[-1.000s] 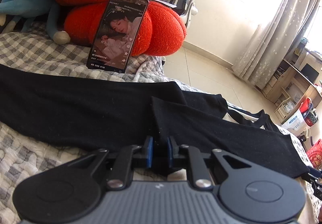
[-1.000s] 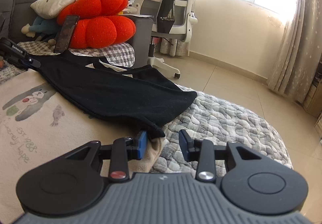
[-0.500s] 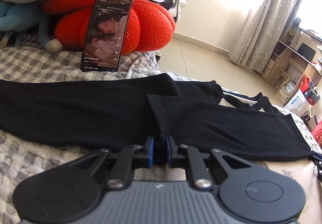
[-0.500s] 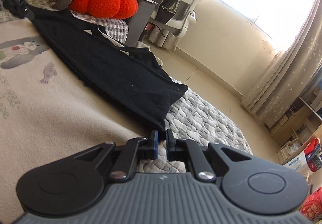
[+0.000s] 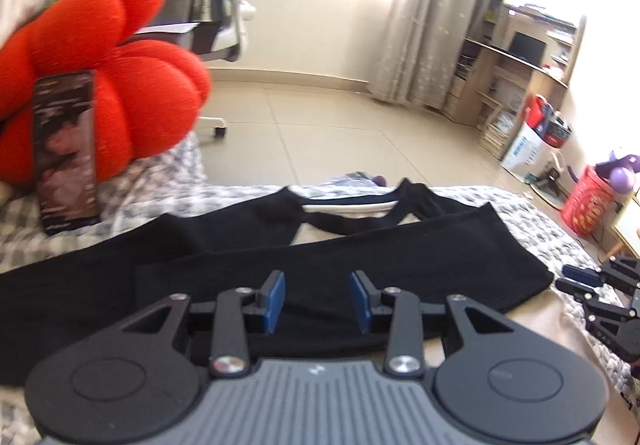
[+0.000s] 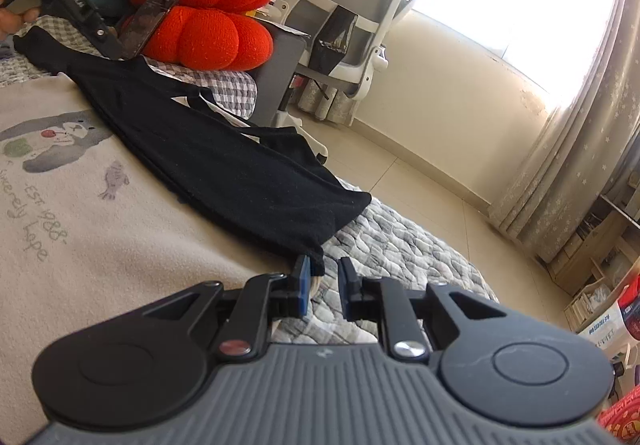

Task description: Fold clothes

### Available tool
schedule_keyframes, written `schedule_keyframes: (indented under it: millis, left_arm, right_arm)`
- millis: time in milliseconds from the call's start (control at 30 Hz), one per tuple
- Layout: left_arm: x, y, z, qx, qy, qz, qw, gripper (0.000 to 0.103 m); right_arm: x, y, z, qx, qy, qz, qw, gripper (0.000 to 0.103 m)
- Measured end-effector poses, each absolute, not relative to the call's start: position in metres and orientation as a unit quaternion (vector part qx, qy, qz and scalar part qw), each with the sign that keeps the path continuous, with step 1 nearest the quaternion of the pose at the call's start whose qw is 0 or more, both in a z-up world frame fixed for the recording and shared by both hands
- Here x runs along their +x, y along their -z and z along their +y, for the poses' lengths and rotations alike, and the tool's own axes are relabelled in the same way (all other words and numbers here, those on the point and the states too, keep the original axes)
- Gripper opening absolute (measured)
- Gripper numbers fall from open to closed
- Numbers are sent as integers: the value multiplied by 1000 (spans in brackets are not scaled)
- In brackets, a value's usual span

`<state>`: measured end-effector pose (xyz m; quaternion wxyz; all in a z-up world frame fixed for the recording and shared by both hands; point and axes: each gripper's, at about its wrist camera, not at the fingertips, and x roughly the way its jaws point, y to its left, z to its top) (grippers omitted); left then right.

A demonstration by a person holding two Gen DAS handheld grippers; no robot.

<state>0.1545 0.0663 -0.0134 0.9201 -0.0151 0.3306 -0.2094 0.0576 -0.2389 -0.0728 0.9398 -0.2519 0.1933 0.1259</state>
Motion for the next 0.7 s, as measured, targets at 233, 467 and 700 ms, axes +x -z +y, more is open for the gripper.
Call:
schedule_keyframes:
  millis: [233,467,700]
  left_arm:
    - [202,22,-26,7,303,335,892,41]
    - [229,40,-90,13,340,342,876,45]
    - [246,51,-112,21,359,351,865,51]
  right_arm:
    - [64,82,-231,-304,-146,178,924,20]
    - [60,86,-231,-325,-160,164,917,24]
    - [55,85,-231,-328,-178,155,915,31]
